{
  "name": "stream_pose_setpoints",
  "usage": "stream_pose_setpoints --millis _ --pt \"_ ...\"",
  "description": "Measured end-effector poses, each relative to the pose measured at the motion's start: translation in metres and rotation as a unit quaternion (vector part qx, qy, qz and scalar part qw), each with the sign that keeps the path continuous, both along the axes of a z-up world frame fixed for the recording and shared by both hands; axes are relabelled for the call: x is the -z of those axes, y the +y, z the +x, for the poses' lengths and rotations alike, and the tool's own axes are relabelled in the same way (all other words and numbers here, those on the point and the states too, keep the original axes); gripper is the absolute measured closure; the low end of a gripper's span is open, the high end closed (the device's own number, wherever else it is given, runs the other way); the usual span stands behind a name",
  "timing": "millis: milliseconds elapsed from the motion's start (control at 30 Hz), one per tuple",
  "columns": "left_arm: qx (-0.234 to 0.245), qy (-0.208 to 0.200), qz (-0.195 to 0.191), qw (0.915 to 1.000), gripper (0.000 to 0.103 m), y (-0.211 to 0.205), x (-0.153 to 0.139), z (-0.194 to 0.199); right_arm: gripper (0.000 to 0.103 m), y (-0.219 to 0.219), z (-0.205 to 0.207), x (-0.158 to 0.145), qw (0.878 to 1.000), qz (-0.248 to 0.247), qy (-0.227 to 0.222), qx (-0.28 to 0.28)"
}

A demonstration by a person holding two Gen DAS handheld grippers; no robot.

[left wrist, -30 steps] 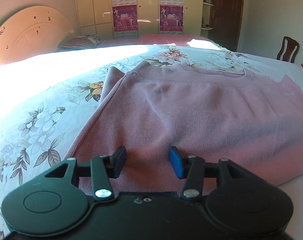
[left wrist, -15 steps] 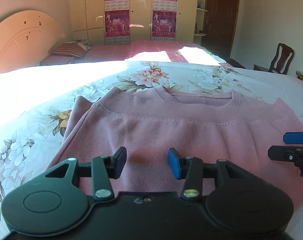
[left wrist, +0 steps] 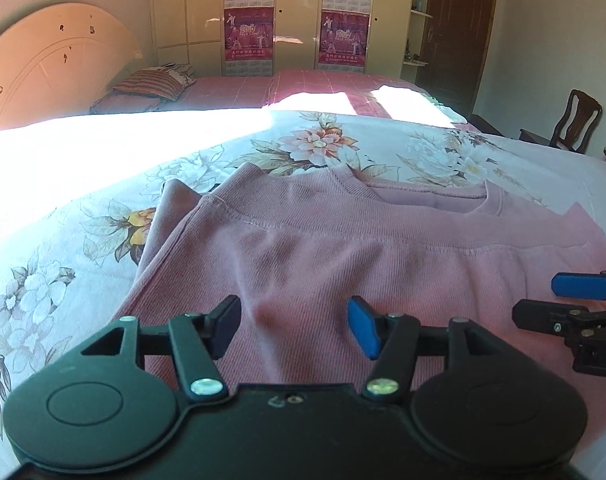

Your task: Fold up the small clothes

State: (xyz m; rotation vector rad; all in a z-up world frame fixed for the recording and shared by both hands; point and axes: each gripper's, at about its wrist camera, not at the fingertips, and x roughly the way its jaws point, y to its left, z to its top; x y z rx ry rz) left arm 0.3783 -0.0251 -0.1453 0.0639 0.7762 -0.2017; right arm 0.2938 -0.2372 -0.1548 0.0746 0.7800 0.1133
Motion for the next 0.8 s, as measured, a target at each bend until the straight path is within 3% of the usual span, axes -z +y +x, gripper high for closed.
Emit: stream_pose_setpoints --millis 133,233,333,433,800 --pt "-0.006 0.000 0.005 1.0000 0.045 0.000 0.002 0.013 0.038 0.011 0.013 -0.001 1.000 -0.013 -0.001 0.010" --pt "-0.008 0.015 0.008 0.9998 0.040 0.005 0.011 0.022 0.022 0.014 0.019 0.001 0.999 -0.013 -0.002 0.036" --pt "-0.005 0.016 -0.005 0.9998 0.035 0.011 0.017 0.023 0.022 0.021 0.027 0.019 0.997 -0.038 0.046 0.041" --pt "0.005 0.015 -0.009 0.9998 0.034 0.015 0.017 0.023 0.020 0.028 0.024 0.021 0.996 -0.060 0.043 0.049" --pt "0.018 0.027 -0.026 0.9991 0.032 0.040 0.002 0.007 0.020 0.052 -0.012 -0.005 0.993 -0.065 0.008 0.095"
